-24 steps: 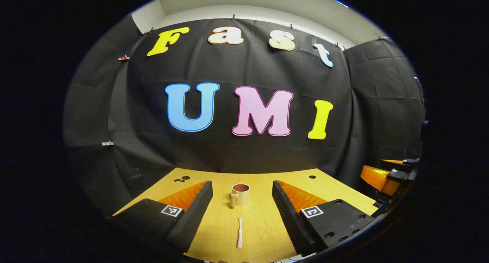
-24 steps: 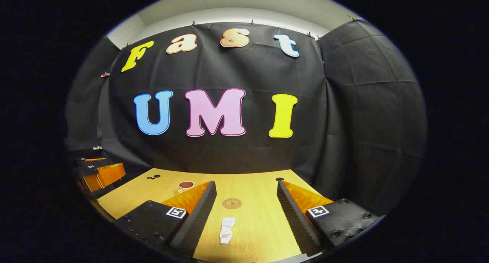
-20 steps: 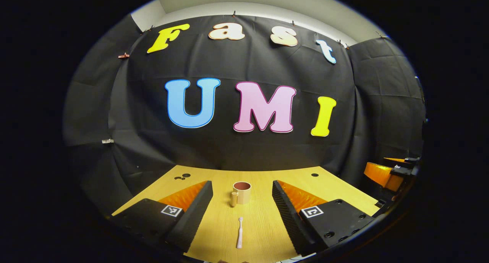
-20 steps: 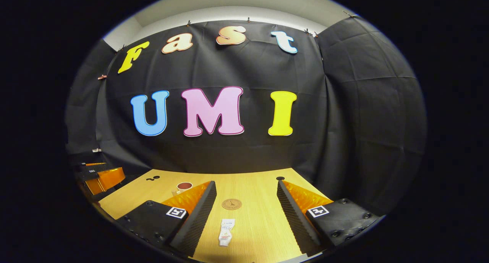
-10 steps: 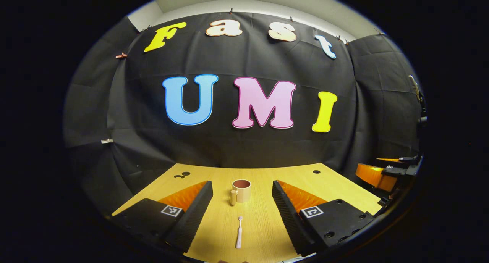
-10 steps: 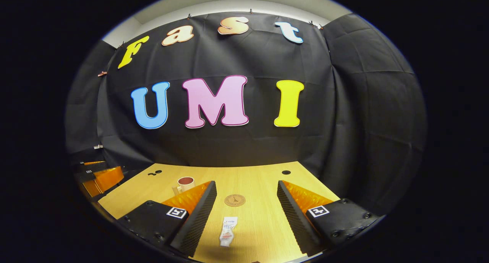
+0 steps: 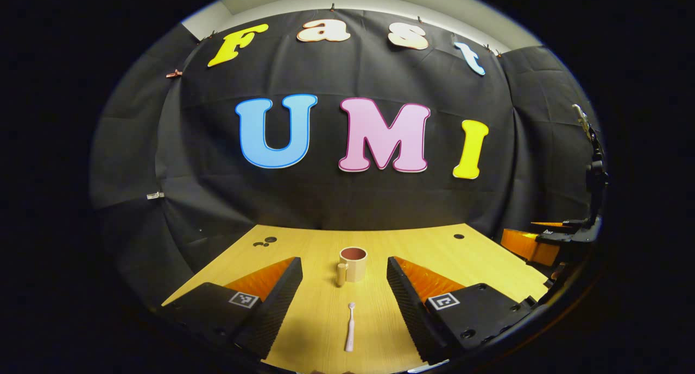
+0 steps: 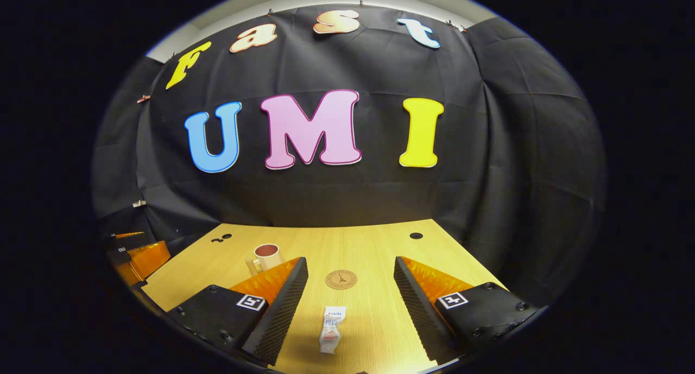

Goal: Put the toothbrush and toothpaste on the desktop into the cup, then pick up the cup and place it on the coaster on the desktop.

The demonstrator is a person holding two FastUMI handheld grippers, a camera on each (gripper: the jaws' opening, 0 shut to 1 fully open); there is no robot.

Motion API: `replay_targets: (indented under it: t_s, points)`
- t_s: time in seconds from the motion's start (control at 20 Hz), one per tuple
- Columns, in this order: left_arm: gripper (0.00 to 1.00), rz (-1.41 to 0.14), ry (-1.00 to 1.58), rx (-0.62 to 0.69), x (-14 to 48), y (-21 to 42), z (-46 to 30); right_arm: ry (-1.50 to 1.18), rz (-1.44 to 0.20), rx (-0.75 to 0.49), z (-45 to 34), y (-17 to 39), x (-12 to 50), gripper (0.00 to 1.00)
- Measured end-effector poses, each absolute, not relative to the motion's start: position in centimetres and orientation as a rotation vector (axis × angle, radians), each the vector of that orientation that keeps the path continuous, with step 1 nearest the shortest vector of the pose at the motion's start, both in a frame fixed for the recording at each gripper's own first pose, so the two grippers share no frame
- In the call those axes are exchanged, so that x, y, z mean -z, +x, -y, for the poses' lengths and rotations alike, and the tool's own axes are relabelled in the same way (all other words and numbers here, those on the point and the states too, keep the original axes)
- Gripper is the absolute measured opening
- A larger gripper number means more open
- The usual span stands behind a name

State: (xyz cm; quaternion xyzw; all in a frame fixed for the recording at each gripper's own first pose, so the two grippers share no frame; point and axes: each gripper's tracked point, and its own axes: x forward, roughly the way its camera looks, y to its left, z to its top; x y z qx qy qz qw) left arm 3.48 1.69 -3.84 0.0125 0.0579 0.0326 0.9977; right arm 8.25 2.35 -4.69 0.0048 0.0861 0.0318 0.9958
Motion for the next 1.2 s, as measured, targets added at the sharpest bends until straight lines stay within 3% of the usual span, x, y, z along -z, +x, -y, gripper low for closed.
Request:
replay_targets:
  t_s: [0.8,1.2]
  points:
    - [0.98,-0.259,-0.009,-0.245,8.6,4.4,-6.4,-0.024,-0.513,-0.146,-5.6,14.2,16.6,0.98]
    - [0.98,-0.36,-0.008,-0.304,11.6,4.3,-5.7,-0.078,-0.744,-0.188,-6.2,13.5,25.5,0.98]
